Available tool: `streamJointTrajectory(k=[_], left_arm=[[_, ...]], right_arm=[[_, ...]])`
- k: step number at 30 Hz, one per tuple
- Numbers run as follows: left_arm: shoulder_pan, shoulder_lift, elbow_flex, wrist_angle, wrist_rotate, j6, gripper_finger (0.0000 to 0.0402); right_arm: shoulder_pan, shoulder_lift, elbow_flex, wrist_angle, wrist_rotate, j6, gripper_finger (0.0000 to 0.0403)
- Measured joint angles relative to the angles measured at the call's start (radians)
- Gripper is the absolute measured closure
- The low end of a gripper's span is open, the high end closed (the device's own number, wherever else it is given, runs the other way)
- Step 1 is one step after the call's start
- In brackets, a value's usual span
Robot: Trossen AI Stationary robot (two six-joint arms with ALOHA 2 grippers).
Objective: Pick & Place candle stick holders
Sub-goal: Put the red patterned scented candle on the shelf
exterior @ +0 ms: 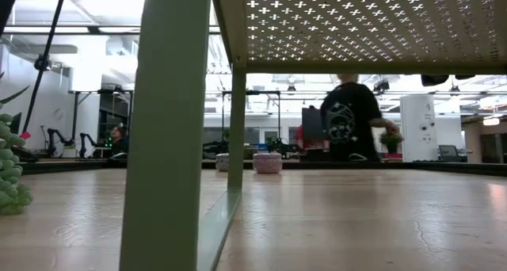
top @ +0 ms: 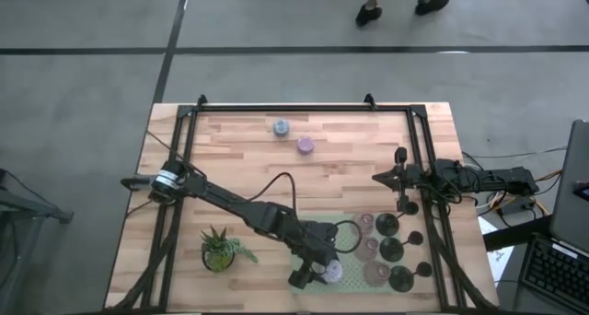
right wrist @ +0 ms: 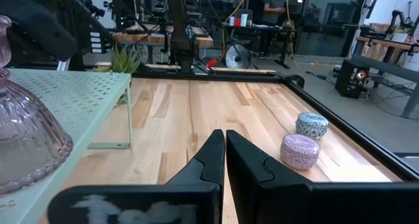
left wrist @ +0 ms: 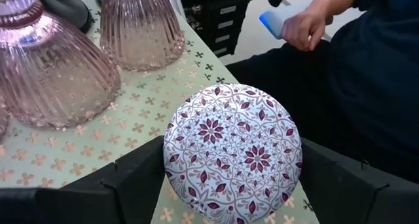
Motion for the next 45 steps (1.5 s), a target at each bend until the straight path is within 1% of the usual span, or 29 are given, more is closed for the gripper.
streamJointTrajectory(k=[6,10,20,23,27,33,37,39,45], left_arm=[[0.001,0.000,0.000,0.030,-0.005,0.010,0.0065],[0.002,0.000,0.000,0.054,-0.008,0.028,0.0063],[0.000,-0.054,0.000,0.021,-0.008,0.066,0.0063],[0.001,-0.069,-0.001,-0.056,-0.013,0.063,0.0062],[0.001,-0.081,-0.002,-0.149,-0.070,0.049,0.0063],[-0.003,-0.082,-0.033,-0.164,-0.087,0.008,0.0081],[-0.003,-0.082,-0.062,-0.127,-0.151,-0.015,0.0103],[0.000,-0.082,-0.069,-0.126,-0.158,-0.014,0.0110],[0.011,-0.082,-0.075,-0.063,-0.159,-0.012,0.0110]], right_arm=[[0.000,0.000,0.000,0.000,0.000,0.002,0.0394],[0.000,0.000,0.000,0.000,0.000,0.001,0.0394],[-0.001,0.000,0.000,0.001,0.000,0.002,0.0394],[-0.001,0.000,0.000,0.002,0.000,0.000,0.0394],[-0.001,0.000,0.000,0.002,0.000,0.000,0.0394],[0.000,0.000,0.000,0.002,0.000,0.001,0.0394],[0.000,0.000,0.000,0.002,0.000,0.000,0.0394],[0.000,0.000,0.000,0.002,0.000,0.002,0.0394],[0.000,0.000,0.000,0.002,0.000,0.000,0.0394]])
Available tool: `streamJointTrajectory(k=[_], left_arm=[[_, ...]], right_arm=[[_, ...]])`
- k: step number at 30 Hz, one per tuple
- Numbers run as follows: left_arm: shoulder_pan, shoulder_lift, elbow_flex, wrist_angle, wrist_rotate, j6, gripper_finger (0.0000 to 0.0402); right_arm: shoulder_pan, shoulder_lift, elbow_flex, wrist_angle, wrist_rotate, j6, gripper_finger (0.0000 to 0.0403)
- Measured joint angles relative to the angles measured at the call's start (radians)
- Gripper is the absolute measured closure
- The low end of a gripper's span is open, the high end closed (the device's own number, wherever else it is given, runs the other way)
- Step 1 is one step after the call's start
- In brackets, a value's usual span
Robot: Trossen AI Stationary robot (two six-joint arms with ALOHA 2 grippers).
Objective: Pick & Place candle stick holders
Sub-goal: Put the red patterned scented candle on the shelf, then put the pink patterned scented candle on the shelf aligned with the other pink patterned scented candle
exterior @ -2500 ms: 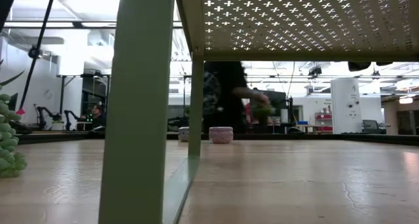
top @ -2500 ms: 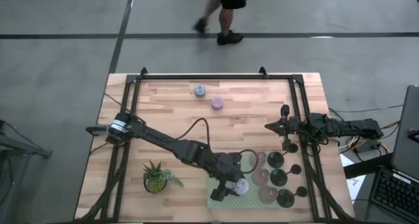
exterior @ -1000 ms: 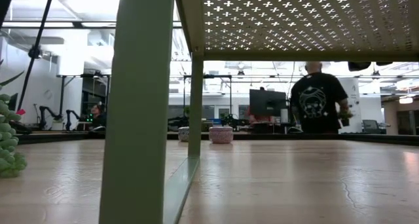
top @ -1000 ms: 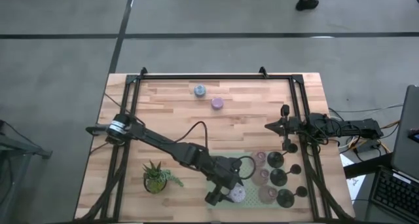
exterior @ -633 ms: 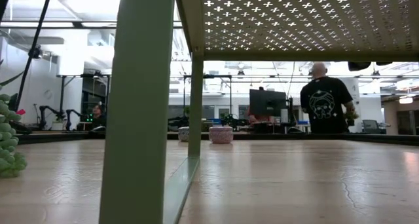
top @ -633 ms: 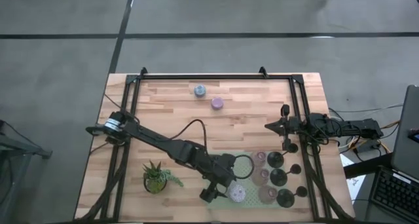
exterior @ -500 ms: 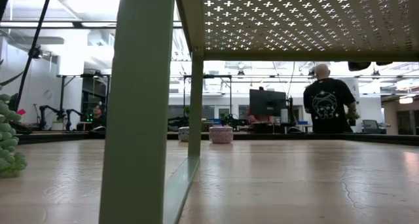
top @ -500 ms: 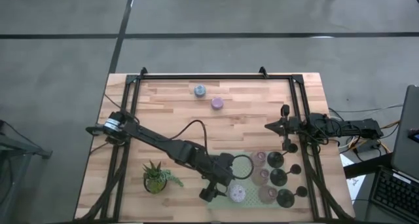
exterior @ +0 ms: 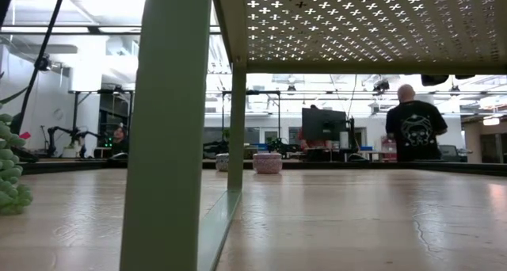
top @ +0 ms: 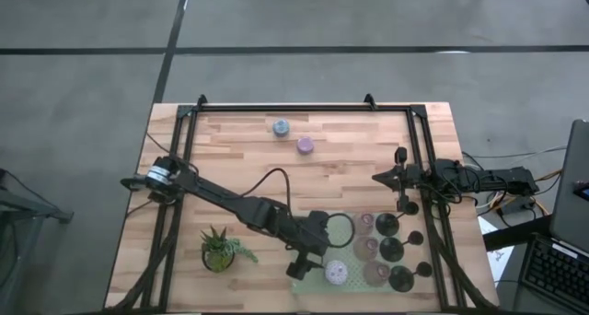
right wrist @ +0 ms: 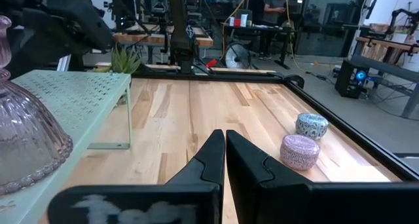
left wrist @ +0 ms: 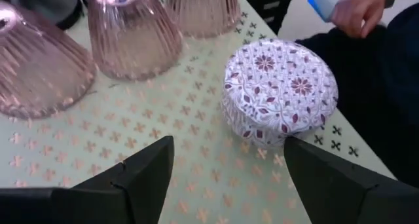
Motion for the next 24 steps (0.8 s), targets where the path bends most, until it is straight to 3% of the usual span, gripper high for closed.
streamJointTrajectory(k=[18,24], left_arm=[[0.028,-0.057,-0.001,-0.100,-0.043,0.059,0.0113],[0.054,-0.119,-0.001,-0.191,-0.116,0.110,0.0111]], right_arm=[[0.000,0.000,0.000,-0.001,0.000,0.000,0.0394],[0.000,0.000,0.000,-0.001,0.000,0.001,0.0394]])
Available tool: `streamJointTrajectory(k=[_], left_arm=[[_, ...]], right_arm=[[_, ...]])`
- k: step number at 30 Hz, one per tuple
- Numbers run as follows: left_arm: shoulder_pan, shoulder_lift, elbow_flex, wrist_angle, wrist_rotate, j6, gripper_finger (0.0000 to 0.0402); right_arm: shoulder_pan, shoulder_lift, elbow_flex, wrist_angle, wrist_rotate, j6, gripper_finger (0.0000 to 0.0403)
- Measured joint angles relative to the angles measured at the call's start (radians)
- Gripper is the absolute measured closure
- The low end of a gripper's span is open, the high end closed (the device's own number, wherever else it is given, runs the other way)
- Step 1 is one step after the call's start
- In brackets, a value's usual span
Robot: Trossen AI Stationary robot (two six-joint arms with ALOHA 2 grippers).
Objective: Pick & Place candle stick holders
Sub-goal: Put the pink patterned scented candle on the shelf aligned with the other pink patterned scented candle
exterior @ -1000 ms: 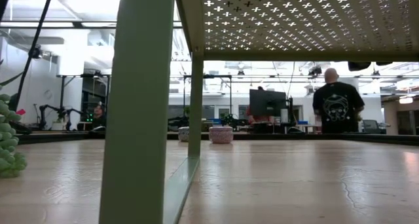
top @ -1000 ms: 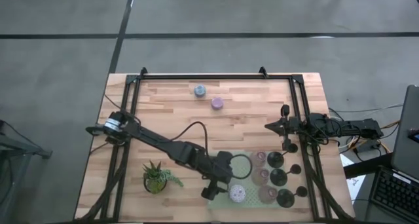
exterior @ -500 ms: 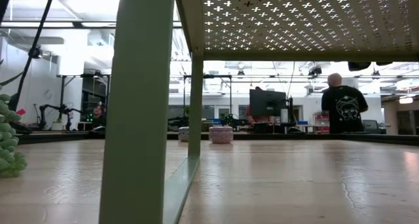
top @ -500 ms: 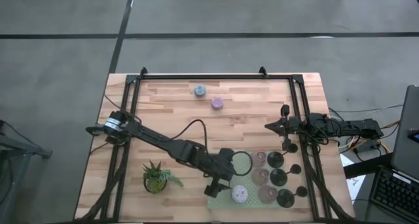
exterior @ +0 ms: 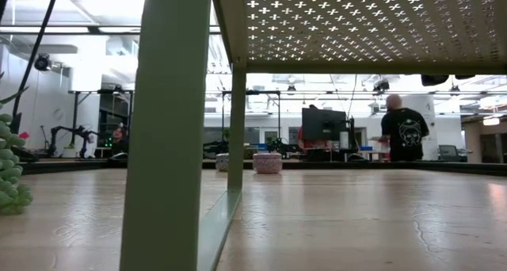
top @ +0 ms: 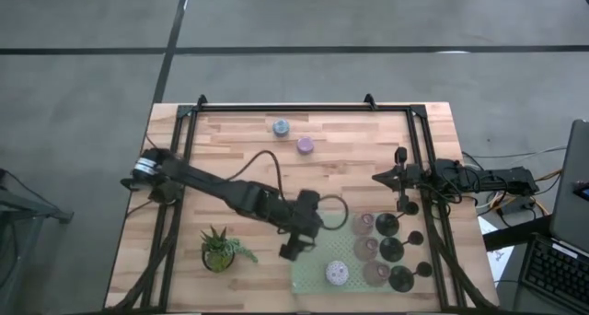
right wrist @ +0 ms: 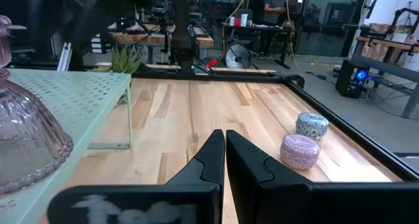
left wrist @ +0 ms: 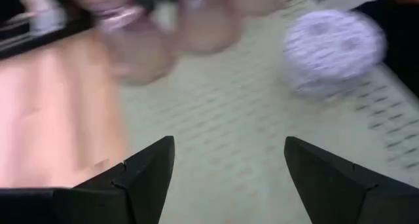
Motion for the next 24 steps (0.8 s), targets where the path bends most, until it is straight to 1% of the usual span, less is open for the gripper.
streamJointTrajectory(k=[2,5,11,17,20,24], left_arm=[[0.027,-0.019,0.000,-0.029,-0.024,0.012,0.0110],[0.085,-0.044,-0.004,-0.039,-0.027,0.023,0.0112],[0.254,-0.061,-0.040,-0.103,-0.027,0.035,0.0111],[0.410,-0.060,-0.169,-0.108,-0.030,0.028,0.0110],[0.453,-0.060,-0.227,-0.106,-0.030,0.028,0.0111],[0.499,-0.060,-0.271,-0.067,-0.080,0.033,0.0112]], right_arm=[[0.000,0.001,0.000,0.000,0.000,0.001,0.0394],[0.000,0.000,0.000,-0.001,0.000,0.000,0.0394],[0.000,0.000,0.000,0.000,0.000,0.001,0.0394],[0.000,0.000,0.000,0.000,0.000,0.000,0.0394],[0.000,0.000,0.000,0.000,0.000,0.002,0.0394],[0.000,0.000,0.000,0.000,0.000,0.001,0.0394]])
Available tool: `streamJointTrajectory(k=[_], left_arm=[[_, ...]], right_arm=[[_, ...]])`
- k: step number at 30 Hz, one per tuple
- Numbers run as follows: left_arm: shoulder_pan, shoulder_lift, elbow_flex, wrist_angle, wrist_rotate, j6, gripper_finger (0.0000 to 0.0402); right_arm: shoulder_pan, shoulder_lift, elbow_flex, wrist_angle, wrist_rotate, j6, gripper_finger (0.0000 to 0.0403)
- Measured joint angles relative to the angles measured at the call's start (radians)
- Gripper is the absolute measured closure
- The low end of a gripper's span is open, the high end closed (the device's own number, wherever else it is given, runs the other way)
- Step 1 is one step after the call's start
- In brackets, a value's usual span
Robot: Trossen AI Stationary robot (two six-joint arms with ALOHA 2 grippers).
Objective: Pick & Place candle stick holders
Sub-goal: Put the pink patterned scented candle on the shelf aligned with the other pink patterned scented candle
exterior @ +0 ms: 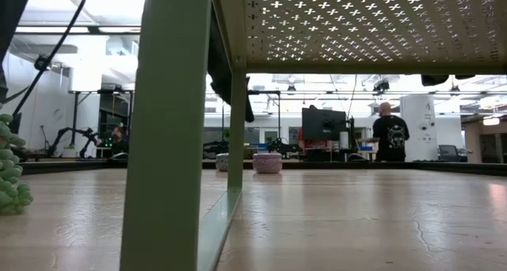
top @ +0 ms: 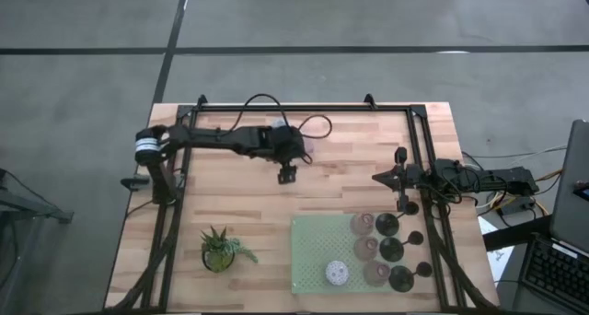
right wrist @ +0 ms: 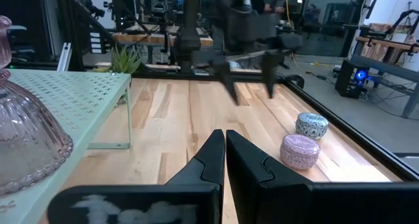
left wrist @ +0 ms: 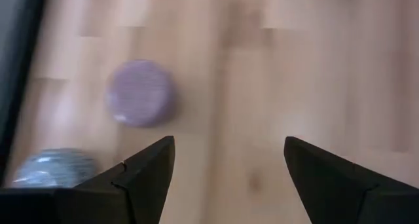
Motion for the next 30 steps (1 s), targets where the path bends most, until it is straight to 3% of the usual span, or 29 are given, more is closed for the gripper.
streamJointTrajectory(k=[5,9,15,30], left_arm=[[0.054,0.000,-0.040,0.081,-0.172,0.062,0.0111],[0.079,0.008,-0.044,0.118,-0.267,0.026,0.0110],[0.074,0.008,-0.047,0.200,-0.236,-0.104,0.0114],[0.041,0.010,-0.057,0.265,-0.182,-0.088,0.0112]], right_arm=[[0.000,0.000,0.000,0.000,0.000,0.000,0.0394],[0.000,0.000,0.000,0.000,0.000,-0.001,0.0394],[0.000,0.000,0.000,0.000,0.000,0.001,0.0394],[0.000,0.000,0.000,0.000,0.000,0.000,0.0394]])
